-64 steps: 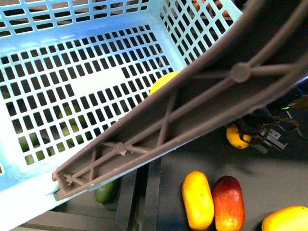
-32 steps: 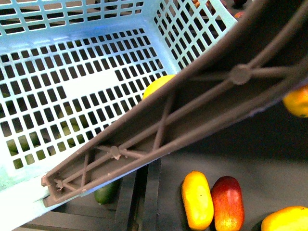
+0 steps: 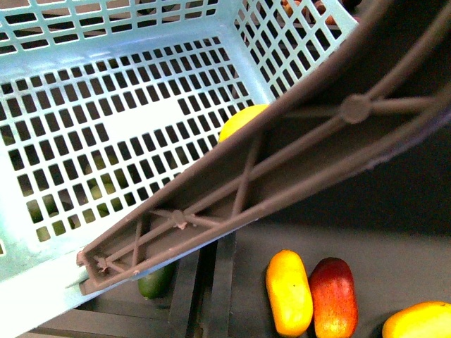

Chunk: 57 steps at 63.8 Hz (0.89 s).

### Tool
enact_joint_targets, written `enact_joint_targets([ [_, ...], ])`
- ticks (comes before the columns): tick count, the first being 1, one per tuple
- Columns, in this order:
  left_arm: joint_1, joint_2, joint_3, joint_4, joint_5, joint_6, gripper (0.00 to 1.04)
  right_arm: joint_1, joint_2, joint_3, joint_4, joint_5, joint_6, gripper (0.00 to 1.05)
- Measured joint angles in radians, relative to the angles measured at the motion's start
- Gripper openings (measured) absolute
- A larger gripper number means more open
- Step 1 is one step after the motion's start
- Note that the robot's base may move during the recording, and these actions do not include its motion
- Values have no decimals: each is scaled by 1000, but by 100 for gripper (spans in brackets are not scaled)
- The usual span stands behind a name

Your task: Pick lemon and mango into basket

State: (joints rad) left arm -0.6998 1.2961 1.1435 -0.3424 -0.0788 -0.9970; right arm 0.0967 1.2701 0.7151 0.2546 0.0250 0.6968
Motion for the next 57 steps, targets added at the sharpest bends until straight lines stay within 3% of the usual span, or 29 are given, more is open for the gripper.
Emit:
enact_joint_targets([
  [25, 0, 0, 0, 0, 0, 0, 4, 315, -50, 16, 71, 117, 20, 65],
  [57, 0, 0, 0, 0, 0, 0, 4, 446, 123, 82, 88, 187, -15, 65],
])
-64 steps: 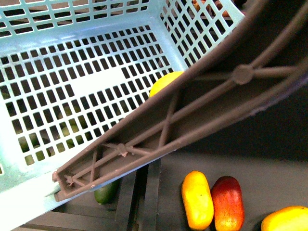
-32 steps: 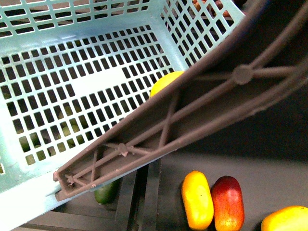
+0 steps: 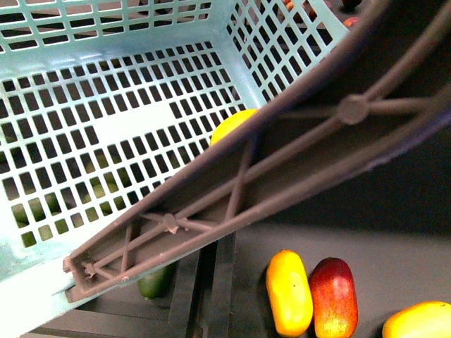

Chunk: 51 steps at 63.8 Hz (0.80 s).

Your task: Pick lemon and mango into basket

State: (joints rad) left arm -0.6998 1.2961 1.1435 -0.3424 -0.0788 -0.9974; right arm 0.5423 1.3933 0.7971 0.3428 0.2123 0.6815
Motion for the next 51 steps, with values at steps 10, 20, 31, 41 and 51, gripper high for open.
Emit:
enact_joint_targets([
  [10, 0, 0, 0, 0, 0, 0, 4, 27, 19, 2, -6, 14, -18, 65],
  [20, 0, 0, 0, 0, 0, 0, 4, 34, 24, 2, -6, 39, -40, 83],
  [31, 0, 1, 0, 0, 2, 3, 4, -1, -17, -1, -19, 63, -63, 96],
  [41, 0, 1, 0, 0, -2, 1, 4, -93, -144, -45, -84, 90, -115, 96],
  [51, 0, 2, 0, 0, 0, -3, 4, -171, -303, -132, -122, 146, -249, 93],
])
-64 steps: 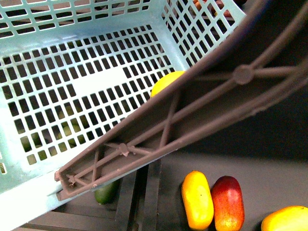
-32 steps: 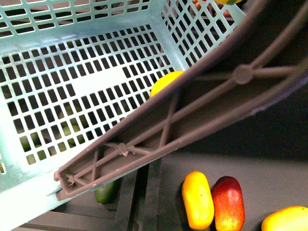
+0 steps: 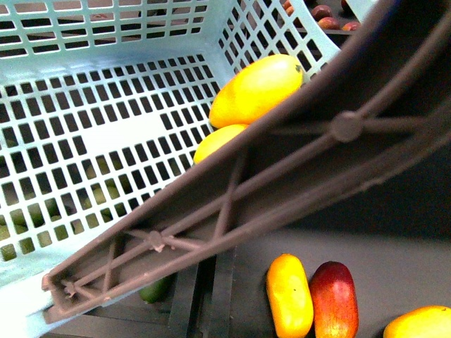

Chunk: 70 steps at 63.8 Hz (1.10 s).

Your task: Pick lemon and mango into basket

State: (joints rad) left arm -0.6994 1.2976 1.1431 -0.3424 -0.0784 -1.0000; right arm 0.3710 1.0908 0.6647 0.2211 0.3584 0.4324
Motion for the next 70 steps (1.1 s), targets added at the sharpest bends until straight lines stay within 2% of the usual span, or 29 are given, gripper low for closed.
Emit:
enact_joint_targets([
  [4, -1, 0, 0, 0, 0, 2, 4, -29, -38, -104, 220, -32, -177, 80],
  [7, -1, 0, 0, 0, 2, 2, 4, -63, -84, -199, 317, -66, -303, 66],
  [13, -1, 0, 0, 0, 0, 0, 4, -116, -157, -303, 347, -113, -380, 46],
  [31, -1, 0, 0, 0, 0, 1, 4, -204, -293, -451, 354, -199, -418, 2],
  [49, -1, 0, 0, 0, 1, 1, 4, -272, -441, -552, 307, -263, -426, 2],
  [55, -1, 0, 0, 0, 0, 1, 4, -335, -484, -571, 282, -349, -427, 2],
  [70, -1, 0, 0, 0, 0, 2, 4, -367, -579, -603, 224, -357, -427, 2],
])
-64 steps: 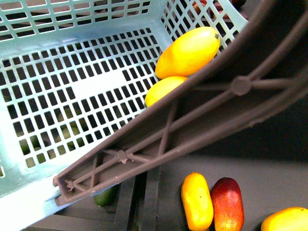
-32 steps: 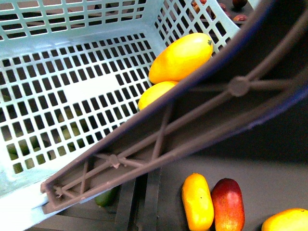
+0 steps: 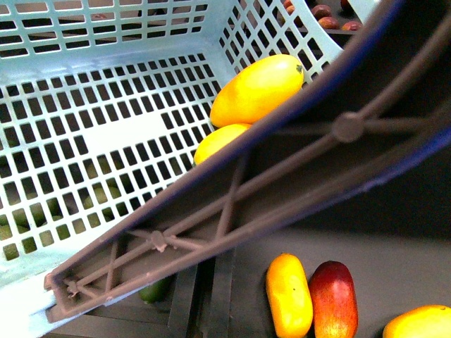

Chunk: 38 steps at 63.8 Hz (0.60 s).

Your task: Pick lemon and mango into basket

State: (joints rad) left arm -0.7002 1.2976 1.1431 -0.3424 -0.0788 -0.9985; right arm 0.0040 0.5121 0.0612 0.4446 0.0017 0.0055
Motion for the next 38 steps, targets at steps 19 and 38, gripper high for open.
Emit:
enact_joint_targets([
  [19, 0, 0, 0, 0, 1, 0, 4, -1, -127, -44, -63, -2, 0, 2],
  [38, 0, 0, 0, 0, 0, 0, 4, -1, -230, -44, -162, 0, 0, 2],
])
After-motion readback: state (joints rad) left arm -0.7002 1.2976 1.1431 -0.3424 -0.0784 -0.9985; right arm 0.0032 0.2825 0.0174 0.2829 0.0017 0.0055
